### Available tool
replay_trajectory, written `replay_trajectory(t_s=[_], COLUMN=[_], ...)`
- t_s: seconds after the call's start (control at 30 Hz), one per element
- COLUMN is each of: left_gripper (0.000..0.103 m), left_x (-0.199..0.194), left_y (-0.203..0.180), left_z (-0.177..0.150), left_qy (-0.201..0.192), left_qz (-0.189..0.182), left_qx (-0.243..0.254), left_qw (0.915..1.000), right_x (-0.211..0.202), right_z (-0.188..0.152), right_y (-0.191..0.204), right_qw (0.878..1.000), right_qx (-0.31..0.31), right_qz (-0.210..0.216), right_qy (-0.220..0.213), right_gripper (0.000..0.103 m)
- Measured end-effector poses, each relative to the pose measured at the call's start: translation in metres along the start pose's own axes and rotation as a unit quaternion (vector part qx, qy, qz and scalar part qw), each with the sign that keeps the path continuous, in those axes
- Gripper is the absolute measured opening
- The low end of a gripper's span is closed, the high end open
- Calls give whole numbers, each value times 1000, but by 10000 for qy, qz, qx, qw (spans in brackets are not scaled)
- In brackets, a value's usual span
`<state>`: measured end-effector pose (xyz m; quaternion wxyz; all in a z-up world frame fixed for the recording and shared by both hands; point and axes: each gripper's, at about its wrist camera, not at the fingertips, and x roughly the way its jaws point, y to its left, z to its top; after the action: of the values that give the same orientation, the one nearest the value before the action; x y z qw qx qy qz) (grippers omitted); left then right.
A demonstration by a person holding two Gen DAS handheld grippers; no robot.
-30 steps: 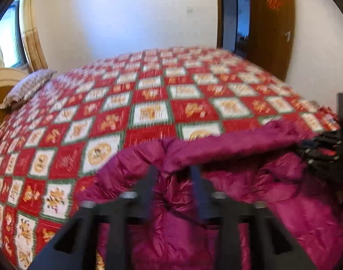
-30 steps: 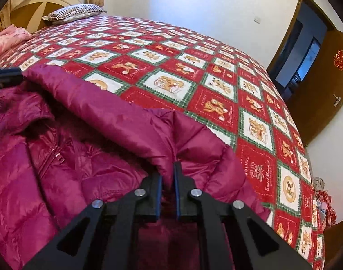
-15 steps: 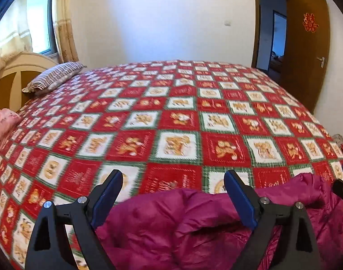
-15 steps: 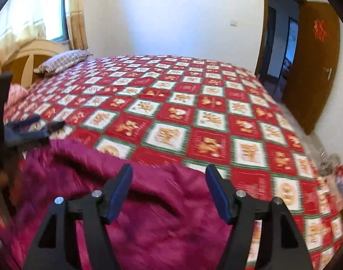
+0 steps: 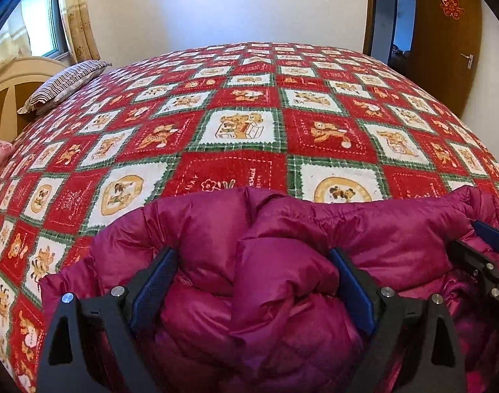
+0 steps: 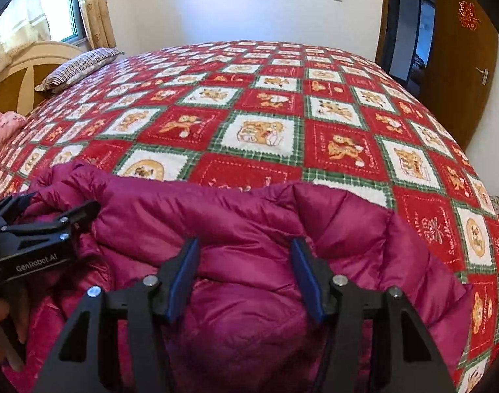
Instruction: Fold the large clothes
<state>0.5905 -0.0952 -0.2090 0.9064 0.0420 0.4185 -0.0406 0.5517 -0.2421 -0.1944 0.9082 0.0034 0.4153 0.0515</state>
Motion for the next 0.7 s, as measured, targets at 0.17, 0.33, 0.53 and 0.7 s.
replay_trajectory(t_s=[0.17,0.33,0.53,0.7], left_gripper=[95,96,96,97], left_x=[2,4,6,6], left_y=[0,-3,-6,-6], left_z=[-1,-1,-1,-1], left_qy=[-14,-8,-7,-2], left_qz=[81,167,281,296], left_qx=[29,90,164,177], left_qw=[10000,9998,9995,9994], right_x=[4,6,8,8], right_z=[-2,-2,-3,-2], right_y=[0,2,4,4], right_qw=[10000,10000,9999,9999], right_qx=[6,-13,-68,-55], right_qz=[-16,-47,-116,-100], right_qy=[22,40,64,76], right_gripper=[61,61,61,61])
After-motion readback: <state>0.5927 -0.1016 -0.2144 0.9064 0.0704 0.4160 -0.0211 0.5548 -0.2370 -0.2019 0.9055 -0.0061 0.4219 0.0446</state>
